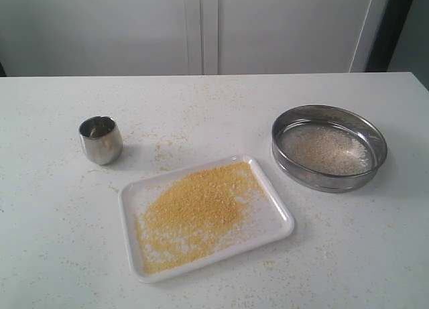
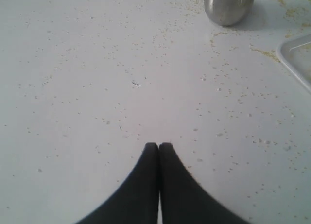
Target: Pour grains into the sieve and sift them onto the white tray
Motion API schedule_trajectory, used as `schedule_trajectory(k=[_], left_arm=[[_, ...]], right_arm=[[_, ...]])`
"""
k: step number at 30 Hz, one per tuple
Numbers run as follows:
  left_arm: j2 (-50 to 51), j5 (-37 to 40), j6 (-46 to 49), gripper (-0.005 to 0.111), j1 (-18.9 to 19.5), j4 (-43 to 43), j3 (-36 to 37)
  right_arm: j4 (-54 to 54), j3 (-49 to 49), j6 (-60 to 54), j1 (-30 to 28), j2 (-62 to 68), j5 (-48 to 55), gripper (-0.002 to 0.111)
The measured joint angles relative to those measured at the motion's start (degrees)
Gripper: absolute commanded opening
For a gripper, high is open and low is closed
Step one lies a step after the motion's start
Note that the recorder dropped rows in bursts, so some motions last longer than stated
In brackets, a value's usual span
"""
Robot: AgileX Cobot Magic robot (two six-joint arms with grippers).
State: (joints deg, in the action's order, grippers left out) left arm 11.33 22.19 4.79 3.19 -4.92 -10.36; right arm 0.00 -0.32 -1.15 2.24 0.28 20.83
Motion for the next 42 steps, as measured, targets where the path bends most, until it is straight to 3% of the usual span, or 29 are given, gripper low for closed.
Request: schedule_trajectory(k=[13, 42], left_arm=[[-9.0, -4.5, 0.0, 0.000, 0.0, 0.0, 9.9], [-11.1, -7.0, -3.6, 0.000, 0.0, 0.0, 10.1]], right_arm=[[0.0, 0.0, 0.0, 0.0, 0.0, 0.0, 0.000], [0.0, 0.0, 0.0, 0.0, 0.0, 0.0, 0.000]])
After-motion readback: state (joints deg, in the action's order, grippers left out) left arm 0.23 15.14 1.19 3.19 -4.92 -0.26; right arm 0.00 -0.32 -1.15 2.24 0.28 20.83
